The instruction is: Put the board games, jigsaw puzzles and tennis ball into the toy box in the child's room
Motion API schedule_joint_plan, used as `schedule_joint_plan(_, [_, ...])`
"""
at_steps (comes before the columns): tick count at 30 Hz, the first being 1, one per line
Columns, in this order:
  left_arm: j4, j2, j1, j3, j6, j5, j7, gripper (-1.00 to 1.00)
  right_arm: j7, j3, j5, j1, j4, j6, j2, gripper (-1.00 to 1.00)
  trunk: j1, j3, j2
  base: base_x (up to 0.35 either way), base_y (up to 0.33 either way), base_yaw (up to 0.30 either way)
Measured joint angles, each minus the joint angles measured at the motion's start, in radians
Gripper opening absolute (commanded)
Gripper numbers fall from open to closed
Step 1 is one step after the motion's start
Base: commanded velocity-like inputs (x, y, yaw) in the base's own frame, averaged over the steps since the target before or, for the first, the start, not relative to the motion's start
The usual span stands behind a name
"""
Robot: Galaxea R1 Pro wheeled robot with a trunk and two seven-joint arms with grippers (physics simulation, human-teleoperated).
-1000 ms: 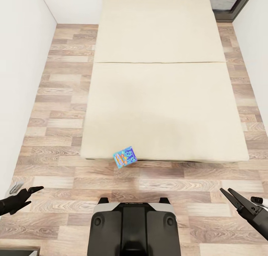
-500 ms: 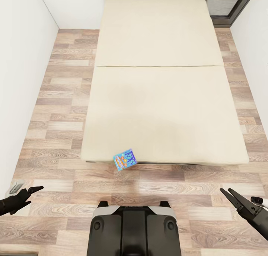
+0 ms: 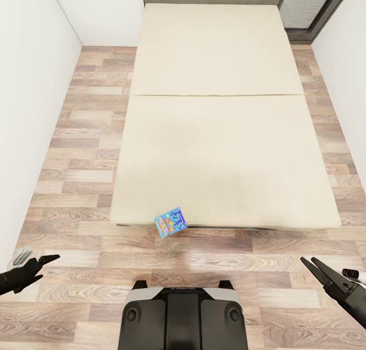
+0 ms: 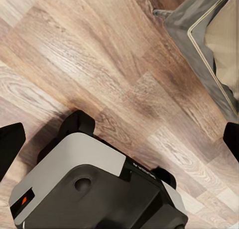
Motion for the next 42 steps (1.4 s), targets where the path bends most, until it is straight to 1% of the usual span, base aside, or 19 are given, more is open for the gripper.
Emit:
schedule_joint_plan(18, [-0.001, -0.006, 0.0, -0.001, -0.003, -0.001, 0.001, 1.0, 0.0, 0.0, 0.0, 0.0, 0.0, 0.0, 0.0, 1.0, 0.069, -0.027, -0.126, 0.0, 0.0, 0.0])
schedule_joint_plan(42, [-0.002, -0.007, 0.0, -0.001, -0.004, 0.0, 0.001, 1.0, 0.0, 0.0, 0.0, 0.0, 0.0, -0.001, 0.0, 1.0, 0.069, 0.012, -0.126, 0.0, 0.0, 0.0])
